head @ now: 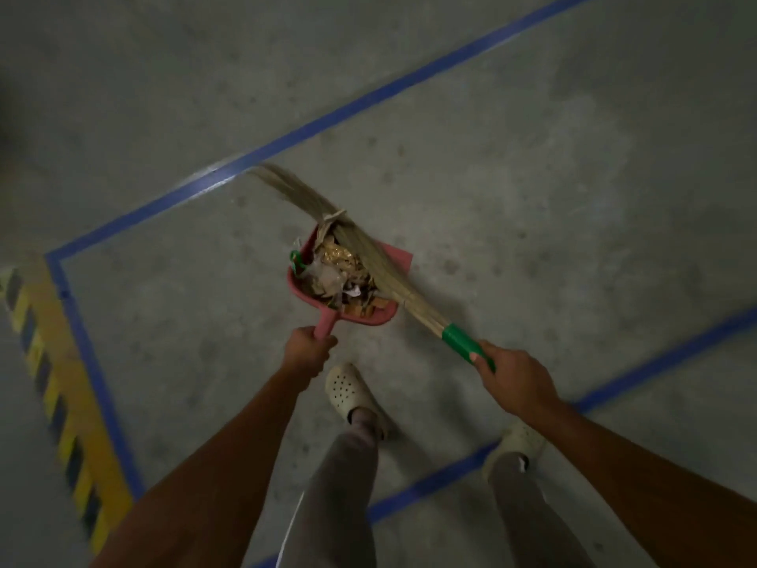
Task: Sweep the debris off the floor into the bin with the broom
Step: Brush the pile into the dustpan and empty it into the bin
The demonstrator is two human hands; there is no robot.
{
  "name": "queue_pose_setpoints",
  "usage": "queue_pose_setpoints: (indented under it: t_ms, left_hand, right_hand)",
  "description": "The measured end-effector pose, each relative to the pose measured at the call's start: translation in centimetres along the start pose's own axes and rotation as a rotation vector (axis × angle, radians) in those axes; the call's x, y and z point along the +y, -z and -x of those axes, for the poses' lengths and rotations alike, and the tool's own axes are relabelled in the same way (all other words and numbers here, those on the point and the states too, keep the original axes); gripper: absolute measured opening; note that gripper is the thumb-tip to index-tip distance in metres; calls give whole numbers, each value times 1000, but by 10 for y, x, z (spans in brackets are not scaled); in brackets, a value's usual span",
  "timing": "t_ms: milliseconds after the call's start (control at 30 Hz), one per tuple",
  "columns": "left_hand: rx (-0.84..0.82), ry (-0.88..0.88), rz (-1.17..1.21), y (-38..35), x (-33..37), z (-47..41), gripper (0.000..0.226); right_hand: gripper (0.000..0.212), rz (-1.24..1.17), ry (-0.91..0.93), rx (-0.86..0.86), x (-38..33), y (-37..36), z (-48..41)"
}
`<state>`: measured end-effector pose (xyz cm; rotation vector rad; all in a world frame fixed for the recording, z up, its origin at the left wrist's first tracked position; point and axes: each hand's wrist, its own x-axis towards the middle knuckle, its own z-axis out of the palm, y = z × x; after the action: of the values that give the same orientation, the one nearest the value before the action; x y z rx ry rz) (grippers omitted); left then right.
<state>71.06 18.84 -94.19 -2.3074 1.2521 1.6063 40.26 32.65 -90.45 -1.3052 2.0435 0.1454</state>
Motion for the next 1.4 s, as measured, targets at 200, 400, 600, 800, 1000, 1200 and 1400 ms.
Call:
queue_pose_setpoints:
  t_ms: [200, 400, 600, 800, 1000, 1200, 1400]
  left_hand:
    - [-35, -103, 46, -24, 61, 140, 11]
    - [-29, -100, 172, -55, 66, 200, 7]
    - [49, -51, 279, -45, 25, 168, 9]
    - [149, -19, 362, -17, -42, 85, 12]
    - [214, -10, 312, 3, -128, -32, 6]
    - [274, 26, 170, -1, -218, -137, 10]
    - [247, 121, 88, 2, -292, -194, 14]
  right_hand:
    - [45, -35, -70, 98, 49, 93, 115]
    - [47, -4, -33, 173, 83, 136, 163]
    - [56, 163, 153, 255, 61, 124, 125]
    - [75, 171, 331, 199, 1, 71, 52]
    - [54, 175, 303, 217, -53, -16, -51]
    - [51, 226, 287, 239, -88, -101, -152]
    - [52, 278, 182, 139, -103, -163, -222]
